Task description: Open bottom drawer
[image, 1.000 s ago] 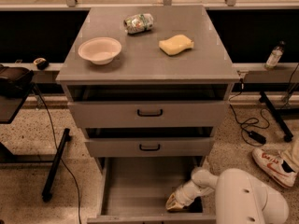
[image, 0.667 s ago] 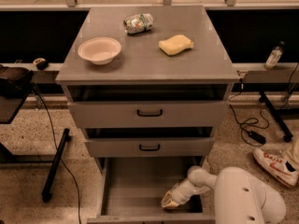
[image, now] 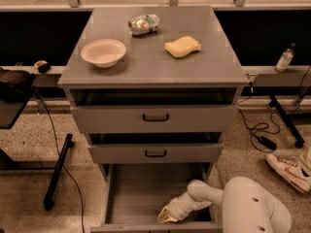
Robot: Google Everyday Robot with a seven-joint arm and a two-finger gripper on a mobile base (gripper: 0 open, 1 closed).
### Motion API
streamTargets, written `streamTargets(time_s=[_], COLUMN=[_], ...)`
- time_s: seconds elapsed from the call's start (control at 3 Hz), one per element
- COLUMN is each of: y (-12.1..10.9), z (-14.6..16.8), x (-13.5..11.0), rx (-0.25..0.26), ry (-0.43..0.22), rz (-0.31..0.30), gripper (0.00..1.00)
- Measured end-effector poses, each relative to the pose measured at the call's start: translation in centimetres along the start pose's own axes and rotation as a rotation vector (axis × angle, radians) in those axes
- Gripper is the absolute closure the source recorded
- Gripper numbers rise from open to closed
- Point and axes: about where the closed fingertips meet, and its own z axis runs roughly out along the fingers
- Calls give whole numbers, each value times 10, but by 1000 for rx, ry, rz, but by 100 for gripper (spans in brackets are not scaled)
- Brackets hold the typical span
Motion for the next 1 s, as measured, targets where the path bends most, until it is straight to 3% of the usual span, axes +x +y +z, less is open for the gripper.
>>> streamTargets(time_s=[0.33,1.0], y=[18,15], z=[5,-1], x=[-1,0], rx=[-63,-68], ry=[-18,-18], rz=[-8,-5], gripper=[100,100])
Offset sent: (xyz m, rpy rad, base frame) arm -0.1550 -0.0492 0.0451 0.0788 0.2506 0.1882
